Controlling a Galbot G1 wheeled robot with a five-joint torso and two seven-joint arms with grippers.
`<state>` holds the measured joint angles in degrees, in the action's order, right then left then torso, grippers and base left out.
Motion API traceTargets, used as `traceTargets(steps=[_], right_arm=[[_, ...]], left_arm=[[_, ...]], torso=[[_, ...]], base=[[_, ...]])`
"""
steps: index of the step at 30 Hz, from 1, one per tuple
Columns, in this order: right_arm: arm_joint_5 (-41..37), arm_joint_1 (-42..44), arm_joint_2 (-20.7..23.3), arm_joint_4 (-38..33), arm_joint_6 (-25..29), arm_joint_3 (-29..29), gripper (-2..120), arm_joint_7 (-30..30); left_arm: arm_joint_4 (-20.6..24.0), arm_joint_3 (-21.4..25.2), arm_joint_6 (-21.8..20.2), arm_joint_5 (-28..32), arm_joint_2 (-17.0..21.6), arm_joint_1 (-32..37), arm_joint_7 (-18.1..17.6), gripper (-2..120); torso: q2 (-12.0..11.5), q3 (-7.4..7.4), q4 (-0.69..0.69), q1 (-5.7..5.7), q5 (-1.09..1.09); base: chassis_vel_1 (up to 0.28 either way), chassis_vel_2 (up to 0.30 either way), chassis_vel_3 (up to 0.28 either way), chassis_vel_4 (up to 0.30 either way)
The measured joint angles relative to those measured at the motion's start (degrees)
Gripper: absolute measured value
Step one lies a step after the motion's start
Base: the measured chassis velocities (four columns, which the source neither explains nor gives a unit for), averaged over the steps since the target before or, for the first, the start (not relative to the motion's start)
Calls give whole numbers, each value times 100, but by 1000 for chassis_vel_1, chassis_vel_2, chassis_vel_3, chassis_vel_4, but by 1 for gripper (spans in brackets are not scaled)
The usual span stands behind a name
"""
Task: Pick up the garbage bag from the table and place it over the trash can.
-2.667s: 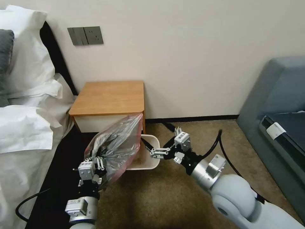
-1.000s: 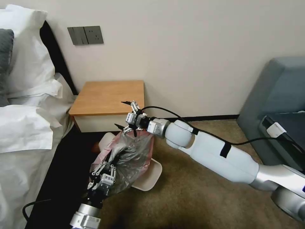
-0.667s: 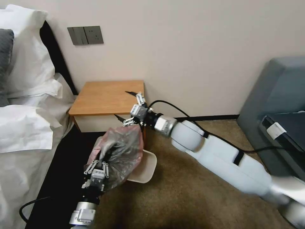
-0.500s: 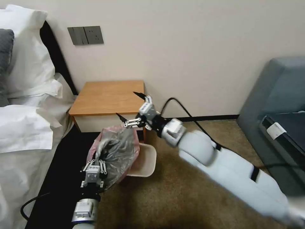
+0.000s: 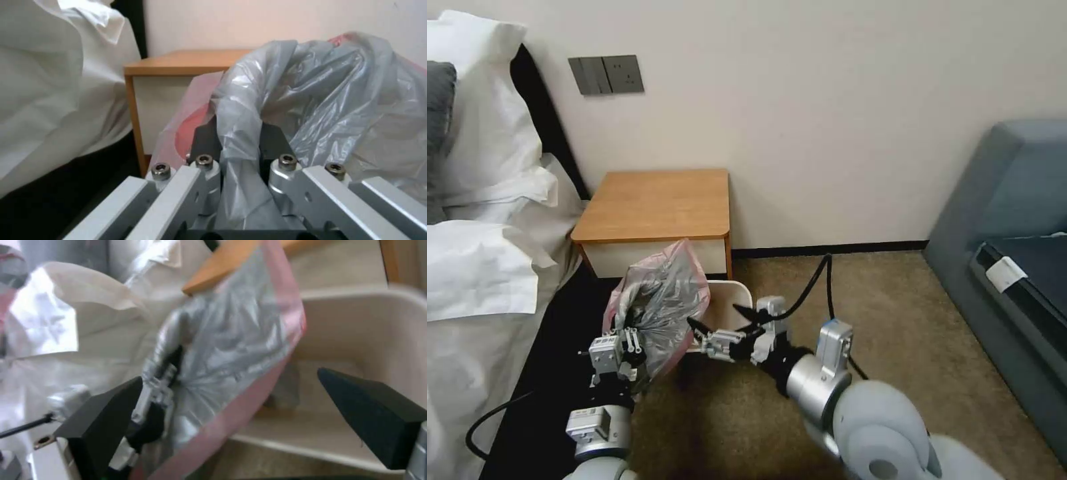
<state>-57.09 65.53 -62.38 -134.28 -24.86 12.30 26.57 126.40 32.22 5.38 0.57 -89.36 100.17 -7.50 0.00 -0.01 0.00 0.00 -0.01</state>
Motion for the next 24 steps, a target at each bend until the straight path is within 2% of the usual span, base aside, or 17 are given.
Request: traceTargets(steps=[3, 10, 12, 13, 17, 18, 21, 22, 24], right_arm=[[168, 69, -217, 299, 42, 44, 100, -53], [428, -30, -412, 708, 80, 146, 100, -162], [548, -59, -468, 798, 88, 199, 92, -225], [548, -59, -468, 798, 88, 199, 92, -225], [759, -113, -572, 958, 127, 306, 74, -315], [759, -113, -572, 958, 127, 306, 74, -315], [893, -116, -593, 1001, 167, 359, 59, -377], [893, -116, -593, 1001, 167, 359, 59, -377], [944, -119, -597, 1017, 185, 372, 51, -403]], left_arm=[[50, -3, 23, -1, 1, 14, 3, 9], [100, -33, 100, -40, -3, 80, 34, 9], [100, -53, 133, -66, -8, 112, 38, 9], [100, -53, 133, -66, -8, 112, 38, 9], [102, -94, 169, -137, -36, 141, 43, 9], [102, -94, 169, -137, -36, 141, 43, 9], [113, -94, 180, -149, -41, 147, 43, 9], [113, -94, 180, -149, -41, 147, 43, 9], [115, -91, 183, -151, -49, 146, 43, 9]], torso=[[0, 0, 0, 0, 0], [0, 1, 0, 0, 0], [0, 1, 0, 0, 0], [0, 1, 0, 0, 0], [0, 1, 0, 0, 0], [0, 1, 0, 0, 0], [0, 0, 0, 0, 0], [0, 0, 0, 0, 0], [0, 1, 0, 0, 0]], base=[[0, 0, 0, 0], [0, 0, 0, 0], [0, 0, 0, 0], [0, 0, 0, 0], [0, 0, 0, 0], [0, 0, 0, 0], [0, 0, 0, 0], [0, 0, 0, 0], [0, 0, 0, 0]])
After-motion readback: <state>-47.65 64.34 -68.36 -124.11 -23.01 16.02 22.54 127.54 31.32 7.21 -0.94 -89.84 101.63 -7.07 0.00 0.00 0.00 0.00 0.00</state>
